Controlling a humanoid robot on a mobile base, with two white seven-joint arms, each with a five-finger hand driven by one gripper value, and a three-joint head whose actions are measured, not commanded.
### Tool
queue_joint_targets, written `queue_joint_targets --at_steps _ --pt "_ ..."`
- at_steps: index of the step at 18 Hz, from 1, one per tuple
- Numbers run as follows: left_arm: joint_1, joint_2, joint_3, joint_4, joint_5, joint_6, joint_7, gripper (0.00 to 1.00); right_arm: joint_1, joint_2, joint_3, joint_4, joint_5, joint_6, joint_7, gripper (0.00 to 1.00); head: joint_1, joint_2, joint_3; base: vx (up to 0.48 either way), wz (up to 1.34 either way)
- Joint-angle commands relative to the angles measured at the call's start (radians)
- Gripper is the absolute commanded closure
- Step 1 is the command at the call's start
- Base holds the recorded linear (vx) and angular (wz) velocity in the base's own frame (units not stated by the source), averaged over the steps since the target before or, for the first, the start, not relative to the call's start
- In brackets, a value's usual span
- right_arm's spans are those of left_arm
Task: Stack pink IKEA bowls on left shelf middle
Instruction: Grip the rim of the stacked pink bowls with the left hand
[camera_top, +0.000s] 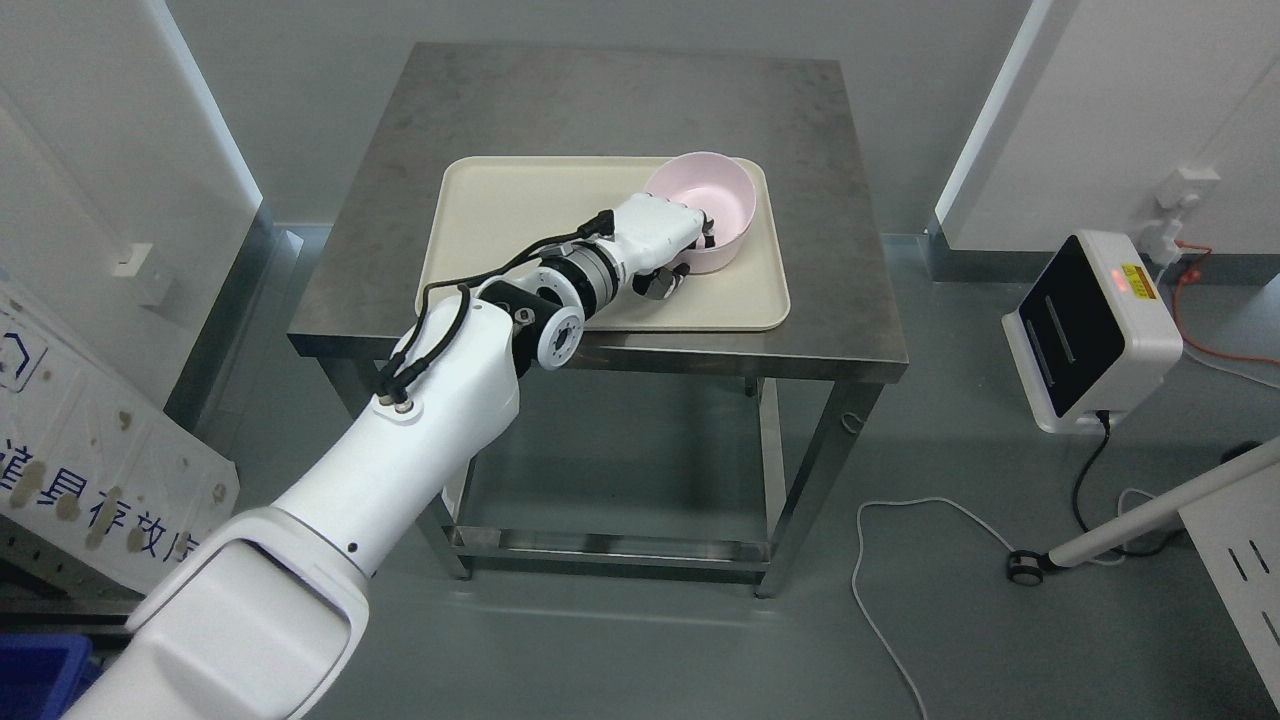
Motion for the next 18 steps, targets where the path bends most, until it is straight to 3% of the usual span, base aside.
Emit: queue_joint_targets --at_steps 1,10,12,14,18 --pt "0.001 0.018 0.071 0.006 0.015 -0.028 0.046 0.97 0.000 -0.017 -0.009 0.000 0.008 0.000 0.001 0.00 0.0000 0.000 0.000 0.000 0.00" --pt "0.054 0.018 0.337 -0.138 0.095 -0.152 0.052 0.94 0.000 -0.017 -0.009 0.000 0.008 0.000 -0.001 0.00 0.0000 0.000 0.000 0.000 0.00" --pt "0.139 0.018 0.410 -0.258 0.106 -0.241 -0.012 0.95 0.000 -0.017 -0.009 0.000 0.008 0.000 -0.001 0.00 0.0000 0.000 0.000 0.000 0.00" --pt "0.232 0.018 0.476 -0.409 0.106 -0.264 -0.120 0.95 0.000 -0.017 -0.009 0.000 0.008 0.000 0.001 0.00 0.0000 0.000 0.000 0.000 0.00" --pt "0.283 0.018 0.525 -0.598 0.106 -0.267 -0.138 0.94 0.000 -0.017 -0.011 0.000 0.008 0.000 -0.001 0.00 0.0000 0.000 0.000 0.000 0.00"
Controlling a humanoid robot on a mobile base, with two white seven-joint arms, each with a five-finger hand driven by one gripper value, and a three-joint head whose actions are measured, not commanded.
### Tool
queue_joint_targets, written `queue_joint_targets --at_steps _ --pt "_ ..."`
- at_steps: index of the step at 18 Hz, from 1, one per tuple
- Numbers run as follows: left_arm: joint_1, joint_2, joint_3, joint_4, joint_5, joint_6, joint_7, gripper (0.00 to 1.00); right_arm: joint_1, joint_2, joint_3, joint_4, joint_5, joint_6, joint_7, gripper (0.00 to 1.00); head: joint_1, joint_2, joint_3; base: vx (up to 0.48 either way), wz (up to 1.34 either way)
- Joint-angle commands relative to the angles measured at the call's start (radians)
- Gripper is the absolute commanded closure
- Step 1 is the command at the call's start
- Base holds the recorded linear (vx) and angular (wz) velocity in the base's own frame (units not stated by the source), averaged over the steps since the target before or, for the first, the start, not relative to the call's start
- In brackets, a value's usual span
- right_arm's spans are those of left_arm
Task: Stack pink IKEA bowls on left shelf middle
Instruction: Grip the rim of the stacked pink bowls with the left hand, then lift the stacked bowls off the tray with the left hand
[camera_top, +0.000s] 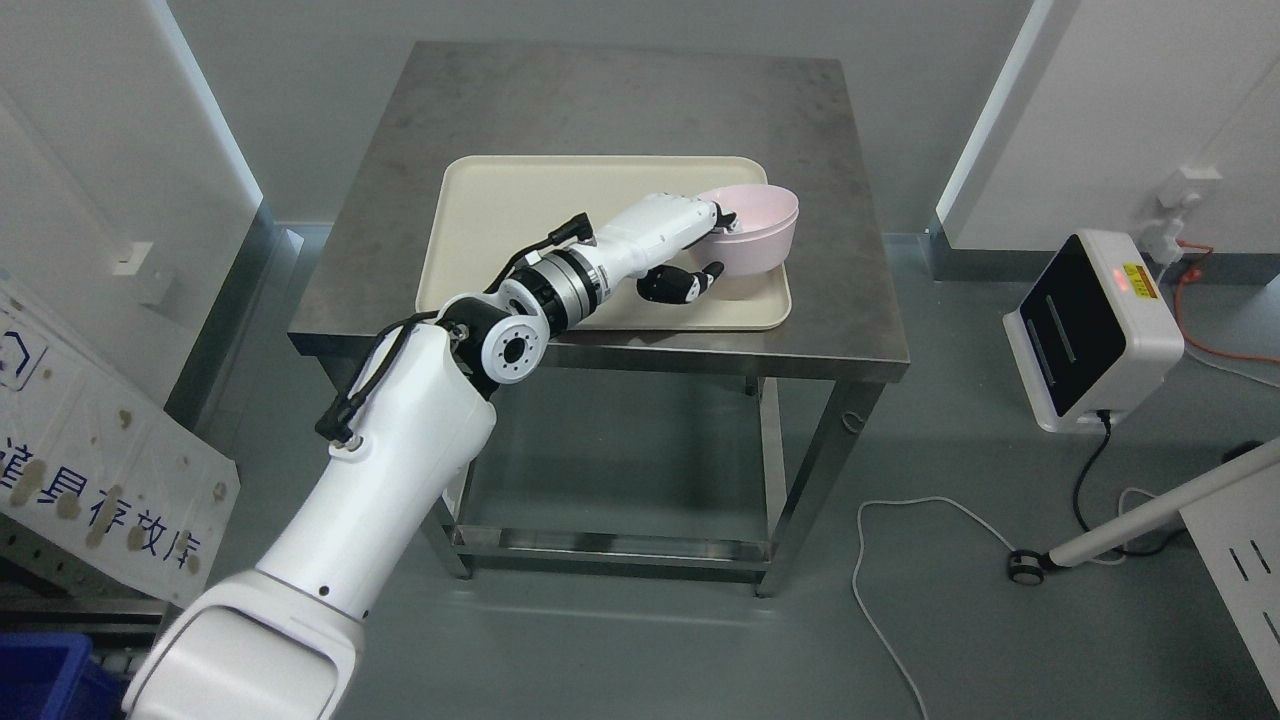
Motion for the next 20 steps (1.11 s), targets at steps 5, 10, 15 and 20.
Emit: queue_joint_targets --at_steps 5,10,15,20 --pt "0.148 0.017 0.302 -0.400 0.013 -0.079 -0.033 0.94 0.000 -0.017 -0.009 0.000 0.008 0.000 -0.005 0.00 0.0000 0.000 0.000 0.000 0.00" --pt "0.169 0.017 0.423 -0.397 0.013 -0.133 -0.036 0.94 0.000 -0.017 -0.011 0.000 0.008 0.000 -0.003 0.00 0.0000 0.000 0.000 0.000 0.00" --pt "0.195 0.017 0.437 -0.401 0.013 -0.151 -0.038 0.94 0.000 -0.017 -0.009 0.000 0.008 0.000 -0.005 0.00 0.0000 0.000 0.000 -0.003 -0.01" --pt "0.201 0.017 0.437 -0.400 0.013 -0.151 -0.036 0.94 0.000 -0.017 -0.009 0.000 0.008 0.000 -0.005 0.00 0.0000 0.000 0.000 -0.040 0.00"
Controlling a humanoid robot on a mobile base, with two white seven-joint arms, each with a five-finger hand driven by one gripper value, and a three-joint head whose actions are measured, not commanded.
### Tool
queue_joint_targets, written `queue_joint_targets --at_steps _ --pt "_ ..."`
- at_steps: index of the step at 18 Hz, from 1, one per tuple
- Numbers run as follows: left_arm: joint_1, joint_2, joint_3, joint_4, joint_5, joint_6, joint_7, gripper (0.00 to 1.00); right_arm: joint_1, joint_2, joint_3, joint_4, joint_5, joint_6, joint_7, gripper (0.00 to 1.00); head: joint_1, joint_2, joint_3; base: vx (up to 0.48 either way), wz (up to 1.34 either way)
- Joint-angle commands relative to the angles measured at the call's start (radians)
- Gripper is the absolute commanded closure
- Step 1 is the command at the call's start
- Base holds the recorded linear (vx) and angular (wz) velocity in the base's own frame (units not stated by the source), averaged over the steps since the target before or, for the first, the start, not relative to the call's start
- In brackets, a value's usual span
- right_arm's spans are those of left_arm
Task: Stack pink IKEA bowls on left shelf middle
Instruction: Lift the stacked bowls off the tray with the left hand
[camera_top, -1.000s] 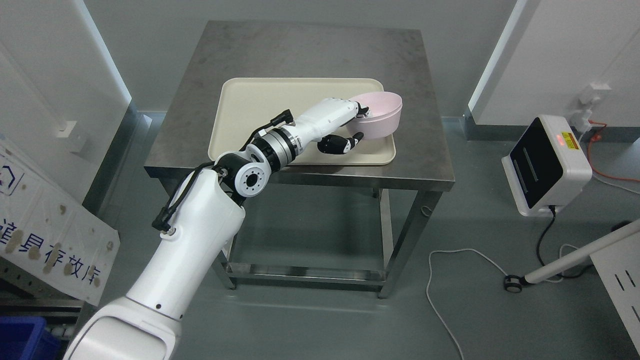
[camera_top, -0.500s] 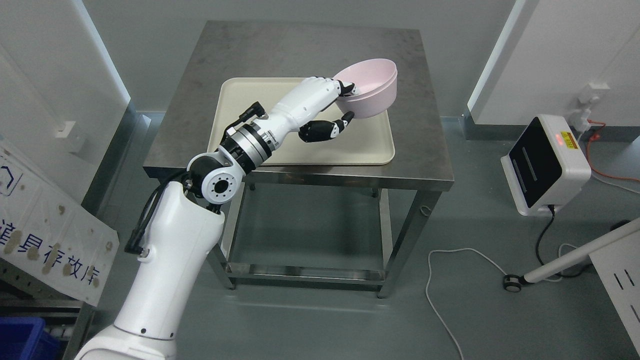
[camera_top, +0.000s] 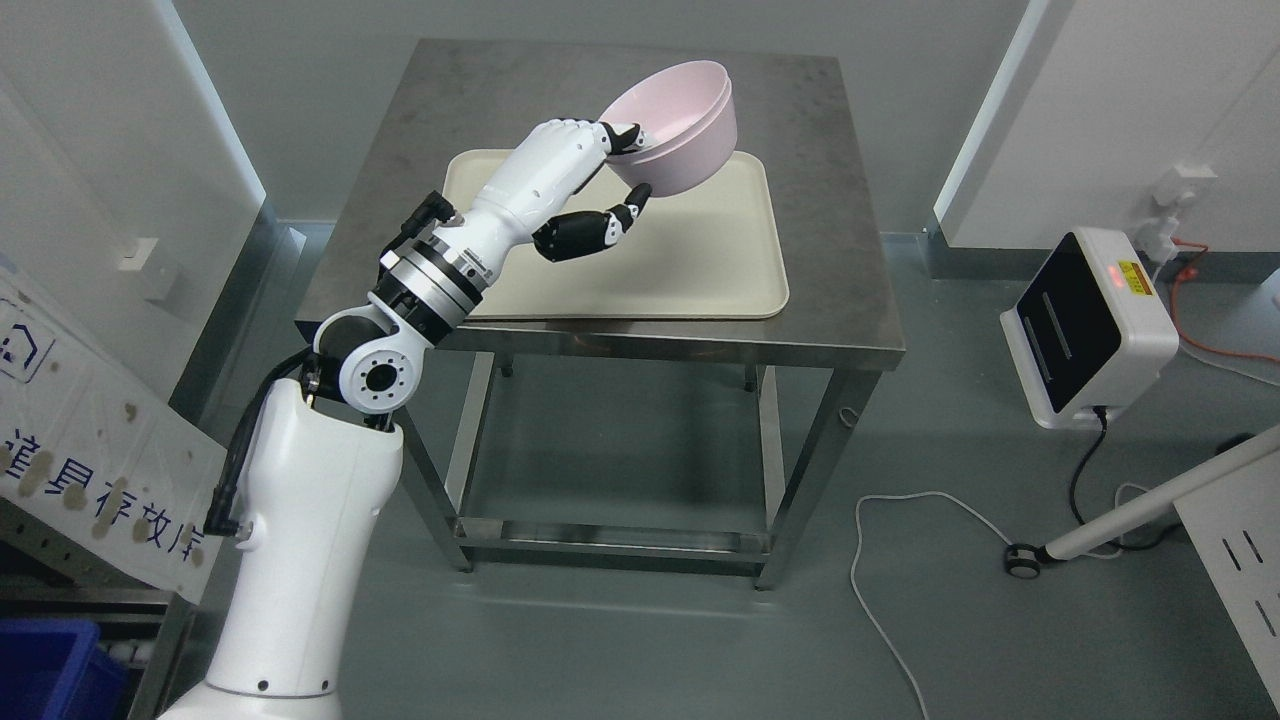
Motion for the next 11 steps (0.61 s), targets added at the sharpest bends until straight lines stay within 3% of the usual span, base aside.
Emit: queue_joint_targets --at_steps 1,11 --pt "0.014 0.017 0.081 -0.049 -0.002 -0.001 0.002 0.94 0.000 -0.017 -0.009 0.000 0.008 0.000 0.000 0.00 0.0000 0.000 0.000 -0.078 0.02" --pt "0.023 0.017 0.116 -0.046 -0.006 0.003 0.002 0.94 0.000 -0.017 -0.011 0.000 0.008 0.000 0.000 0.00 0.0000 0.000 0.000 -0.169 0.02"
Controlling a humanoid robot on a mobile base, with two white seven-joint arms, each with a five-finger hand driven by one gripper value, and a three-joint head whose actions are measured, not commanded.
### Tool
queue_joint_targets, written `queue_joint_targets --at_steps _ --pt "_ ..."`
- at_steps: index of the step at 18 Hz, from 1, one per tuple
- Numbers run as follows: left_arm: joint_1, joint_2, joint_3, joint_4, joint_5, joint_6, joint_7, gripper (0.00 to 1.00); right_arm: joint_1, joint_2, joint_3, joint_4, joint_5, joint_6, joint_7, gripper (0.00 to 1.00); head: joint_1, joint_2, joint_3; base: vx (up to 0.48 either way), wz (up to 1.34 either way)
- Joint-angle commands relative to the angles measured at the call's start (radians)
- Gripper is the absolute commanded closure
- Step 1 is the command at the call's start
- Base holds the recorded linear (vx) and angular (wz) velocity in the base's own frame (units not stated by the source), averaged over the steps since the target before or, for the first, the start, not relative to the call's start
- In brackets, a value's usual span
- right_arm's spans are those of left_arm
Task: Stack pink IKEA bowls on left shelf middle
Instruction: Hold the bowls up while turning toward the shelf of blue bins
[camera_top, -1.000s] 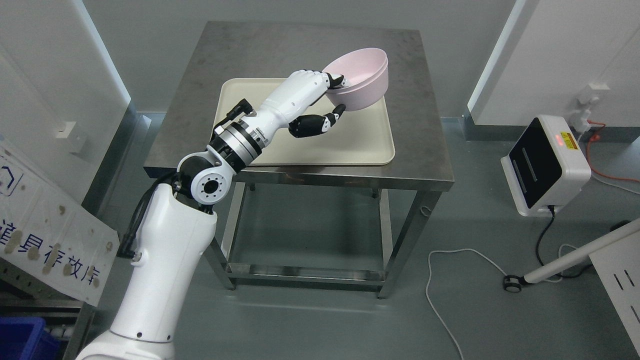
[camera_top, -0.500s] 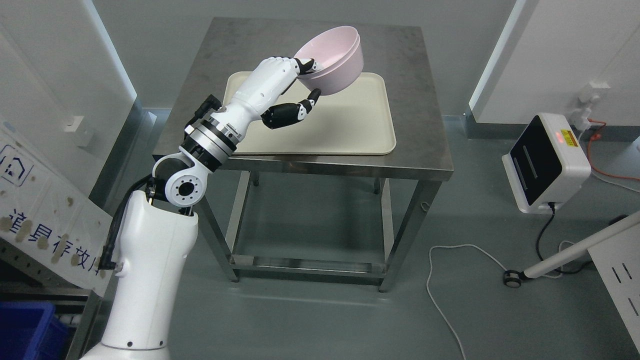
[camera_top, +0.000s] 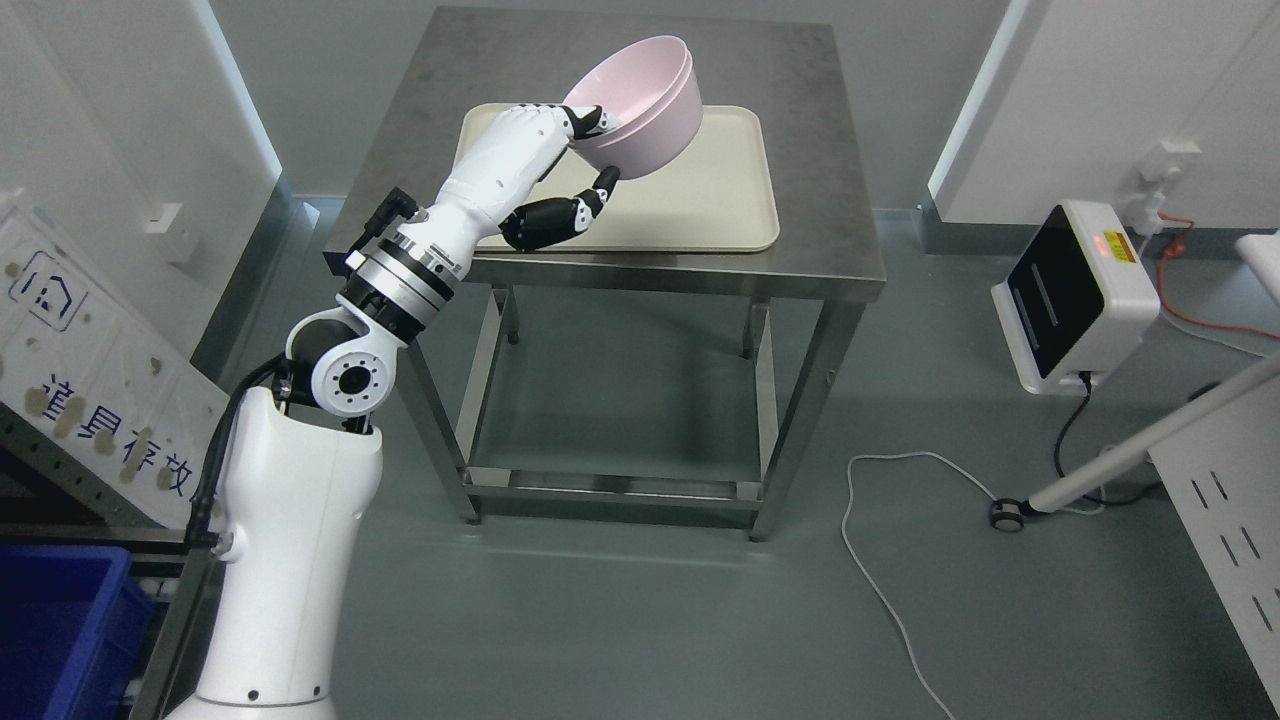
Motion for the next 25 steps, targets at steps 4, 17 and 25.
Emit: queue_joint_targets --at_steps 4,17,25 --pt "0.005 0.017 0.071 -0.011 0.000 0.004 -0.001 0.94 0.000 -0.017 -0.011 0.000 0.008 0.000 0.008 0.00 0.0000 0.000 0.000 -0.212 -0.27" --pt "0.003 0.017 0.100 -0.013 0.000 -0.022 -0.001 0.93 0.000 -0.017 -0.009 0.000 0.008 0.000 0.008 0.00 0.0000 0.000 0.000 -0.334 0.06" --pt "-0.009 0.037 0.116 -0.013 0.000 -0.019 0.001 0.93 0.000 -0.017 -0.009 0.000 0.008 0.000 0.007 0.00 0.0000 0.000 0.000 -0.334 0.32"
